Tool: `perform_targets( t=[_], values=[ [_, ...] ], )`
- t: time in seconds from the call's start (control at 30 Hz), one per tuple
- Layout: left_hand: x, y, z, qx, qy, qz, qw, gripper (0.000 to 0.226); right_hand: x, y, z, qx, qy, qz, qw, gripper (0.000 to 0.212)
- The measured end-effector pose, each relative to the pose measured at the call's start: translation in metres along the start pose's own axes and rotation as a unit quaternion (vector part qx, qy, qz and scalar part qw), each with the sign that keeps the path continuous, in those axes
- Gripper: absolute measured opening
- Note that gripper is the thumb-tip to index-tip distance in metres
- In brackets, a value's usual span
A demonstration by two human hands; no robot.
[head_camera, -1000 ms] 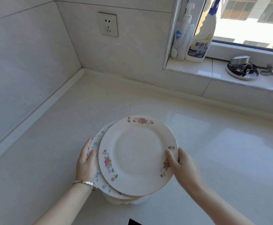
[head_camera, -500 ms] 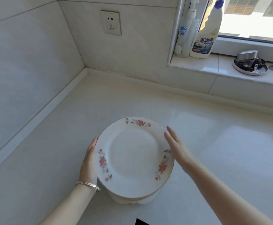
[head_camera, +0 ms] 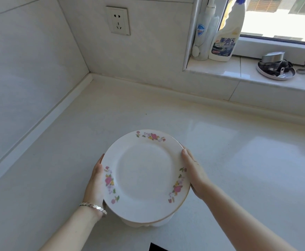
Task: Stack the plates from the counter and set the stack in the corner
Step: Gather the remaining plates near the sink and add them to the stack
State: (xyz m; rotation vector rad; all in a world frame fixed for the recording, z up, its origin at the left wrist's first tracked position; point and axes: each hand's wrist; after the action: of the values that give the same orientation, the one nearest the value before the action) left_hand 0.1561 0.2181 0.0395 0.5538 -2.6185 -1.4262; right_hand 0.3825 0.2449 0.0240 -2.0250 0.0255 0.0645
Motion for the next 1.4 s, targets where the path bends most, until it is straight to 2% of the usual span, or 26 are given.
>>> perform_targets(
  t=[0.07,0.13,0.17,0.23,0.27,0.3,0.33,0.4,0.47,0.57,0.63,0.7,0.8,0.87,0.97,1.03,1.17,1.3,1.4],
  values=[
    [0.003,0.003,0.0,-0.005,0.004,0.039,0.999,0.039,0.002,-0.003,0.0,0.002,-0.012,-0.008,1.0,0.024],
    [0.005,0.008,0.002,-0.055,0.028,0.179,0.982,0.033,0.007,-0.006,-0.001,-0.007,-0.041,-0.032,0.999,0.025],
    [0.005,0.011,0.003,-0.094,0.05,0.283,0.953,0.034,0.011,-0.008,-0.003,-0.012,-0.05,-0.054,0.997,0.026],
    [-0.002,0.017,0.001,-0.227,0.093,0.478,0.843,0.044,0.023,-0.011,-0.007,-0.008,-0.04,-0.112,0.993,0.029],
    [-0.013,0.019,-0.002,-0.315,0.084,0.512,0.795,0.047,0.031,-0.011,-0.009,-0.002,-0.026,-0.145,0.989,0.028],
    [-0.028,0.021,-0.007,-0.381,0.059,0.508,0.771,0.05,0.042,-0.009,-0.013,0.002,-0.014,-0.18,0.984,0.026],
    [-0.048,0.023,-0.014,-0.423,0.022,0.485,0.765,0.05,0.055,-0.008,-0.017,0.004,-0.008,-0.212,0.977,0.022],
    [-0.095,0.019,-0.029,-0.435,-0.074,0.448,0.778,0.044,0.087,-0.002,-0.027,-0.004,0.003,-0.262,0.965,0.012],
    [-0.149,0.01,-0.044,-0.351,-0.155,0.47,0.795,0.032,0.124,0.003,-0.039,-0.02,0.039,-0.262,0.964,0.011],
    [-0.235,-0.018,-0.054,-0.17,-0.263,0.477,0.821,0.024,0.189,0.014,-0.063,-0.077,0.109,-0.111,0.985,0.019],
    [-0.284,-0.04,-0.059,-0.101,-0.3,0.456,0.832,0.027,0.241,0.025,-0.076,-0.114,0.161,-0.021,0.98,0.016],
    [-0.325,-0.061,-0.066,-0.055,-0.308,0.456,0.833,0.026,0.302,0.04,-0.086,-0.137,0.244,0.05,0.959,0.014],
    [-0.373,-0.089,-0.076,-0.01,-0.296,0.463,0.835,0.022,0.395,0.06,-0.095,-0.161,0.357,0.166,0.905,0.014],
    [-0.399,-0.104,-0.083,0.002,-0.284,0.467,0.838,0.025,0.451,0.071,-0.096,-0.178,0.395,0.222,0.874,0.031],
    [-0.428,-0.121,-0.094,0.004,-0.265,0.466,0.844,0.027,0.515,0.077,-0.086,-0.198,0.41,0.282,0.845,0.047],
    [-0.439,-0.129,-0.1,0.003,-0.256,0.461,0.849,0.028,0.542,0.077,-0.075,-0.207,0.417,0.317,0.826,0.05],
    [-0.448,-0.135,-0.107,0.009,-0.234,0.452,0.861,0.028,0.578,0.088,-0.051,-0.172,0.416,0.38,0.808,0.049],
    [-0.447,-0.134,-0.112,0.031,-0.219,0.441,0.87,0.027,0.578,0.101,-0.051,-0.14,0.421,0.387,0.808,0.041],
    [-0.447,-0.131,-0.113,0.043,-0.217,0.441,0.87,0.026,0.572,0.102,-0.065,-0.12,0.41,0.386,0.818,0.014]
  ],
)
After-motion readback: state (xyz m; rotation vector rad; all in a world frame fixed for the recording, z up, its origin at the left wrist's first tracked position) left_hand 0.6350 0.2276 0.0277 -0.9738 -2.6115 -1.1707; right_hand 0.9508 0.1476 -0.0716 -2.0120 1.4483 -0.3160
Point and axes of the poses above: each hand's wrist, its own z-axis towards the middle knuckle, its own x-axis out of the back of the hand, y = z × x, and after that the axes turned 2 degrees about -z, right-handed
